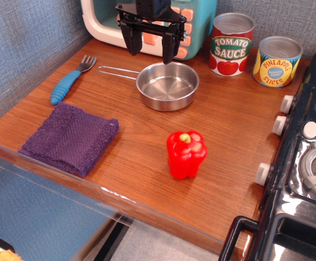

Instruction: Place the fork behind the red bell pepper

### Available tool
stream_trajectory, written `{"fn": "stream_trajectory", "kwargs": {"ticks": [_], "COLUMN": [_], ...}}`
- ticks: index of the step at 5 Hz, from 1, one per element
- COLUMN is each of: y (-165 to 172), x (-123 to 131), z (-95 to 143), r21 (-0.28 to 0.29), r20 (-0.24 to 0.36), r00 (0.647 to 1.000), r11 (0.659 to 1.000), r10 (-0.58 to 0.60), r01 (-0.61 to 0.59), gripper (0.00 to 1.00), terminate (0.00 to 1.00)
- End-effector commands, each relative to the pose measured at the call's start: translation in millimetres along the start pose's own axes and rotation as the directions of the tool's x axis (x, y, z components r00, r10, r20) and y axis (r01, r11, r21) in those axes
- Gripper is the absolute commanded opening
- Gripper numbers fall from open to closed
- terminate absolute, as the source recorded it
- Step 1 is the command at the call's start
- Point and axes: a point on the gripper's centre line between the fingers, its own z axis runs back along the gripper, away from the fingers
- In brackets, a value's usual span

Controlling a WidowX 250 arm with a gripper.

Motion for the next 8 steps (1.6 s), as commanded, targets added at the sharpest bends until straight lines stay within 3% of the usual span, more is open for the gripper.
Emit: {"fn": "stream_trajectory", "kwargs": {"ticks": [1,2,3,4,6,8], "y": [0.0,13.5,43.5,80.7,135.0,162.3], "x": [0.0,-4.0,-19.3,-40.8,-58.4,-64.1], "z": [0.0,4.5,12.6,23.3,-0.8,-38.9], "r21": [0.000,-0.043,-0.035,0.056,0.145,0.145], "r20": [0.000,0.028,0.057,0.087,0.057,-0.018], "r00": [1.000,0.998,0.998,0.996,0.991,0.974], "r11": [1.000,0.997,0.999,0.998,0.981,0.965], "r10": [0.000,-0.059,-0.016,0.022,0.122,0.224], "r01": [0.000,0.060,0.018,-0.027,-0.130,-0.220], "gripper": [1.00,1.00,1.00,1.00,1.00,1.00], "terminate": [0.00,0.00,0.00,0.00,0.00,0.00]}}
